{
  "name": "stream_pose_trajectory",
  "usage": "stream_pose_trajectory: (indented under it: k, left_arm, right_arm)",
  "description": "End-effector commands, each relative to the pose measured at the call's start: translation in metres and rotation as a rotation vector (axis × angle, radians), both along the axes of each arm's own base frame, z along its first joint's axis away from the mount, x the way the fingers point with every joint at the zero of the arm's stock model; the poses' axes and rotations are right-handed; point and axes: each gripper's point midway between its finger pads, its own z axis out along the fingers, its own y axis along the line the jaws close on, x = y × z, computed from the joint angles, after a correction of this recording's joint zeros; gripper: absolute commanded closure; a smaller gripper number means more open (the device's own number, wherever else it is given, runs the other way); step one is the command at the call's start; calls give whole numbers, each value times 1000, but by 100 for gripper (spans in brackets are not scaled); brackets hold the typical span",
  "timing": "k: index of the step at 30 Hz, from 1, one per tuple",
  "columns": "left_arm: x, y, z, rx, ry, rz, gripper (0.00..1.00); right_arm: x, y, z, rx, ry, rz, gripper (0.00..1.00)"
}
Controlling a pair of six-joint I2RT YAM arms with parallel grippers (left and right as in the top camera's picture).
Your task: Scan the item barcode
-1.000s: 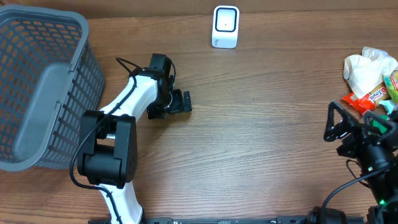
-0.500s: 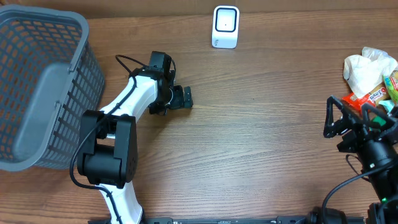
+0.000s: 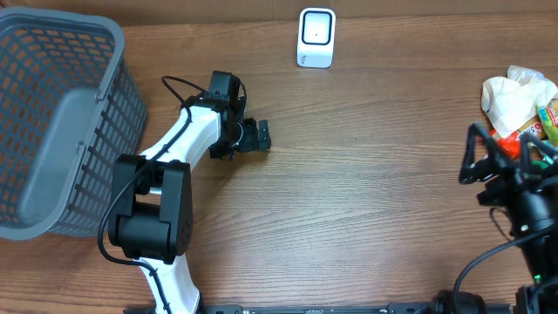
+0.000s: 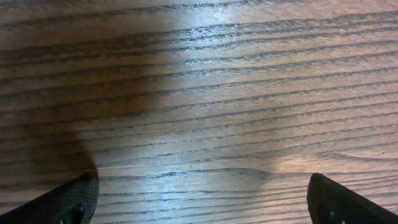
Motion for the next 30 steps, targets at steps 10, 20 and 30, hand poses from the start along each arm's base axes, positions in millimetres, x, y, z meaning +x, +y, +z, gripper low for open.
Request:
stream_pose_trajectory:
  k: [10, 20, 30]
  left_arm:
    - [-18, -1, -18, 0, 78, -27, 0]
    - [-35, 2, -19, 8, 153, -15, 0]
    - [-42, 3, -19, 14, 185, -12, 0]
  right_arm:
    - [-53, 48, -71, -445, 44, 337, 0]
    - [-8, 57, -86, -325, -155, 257, 0]
    - [20, 51, -169, -188, -104, 173, 0]
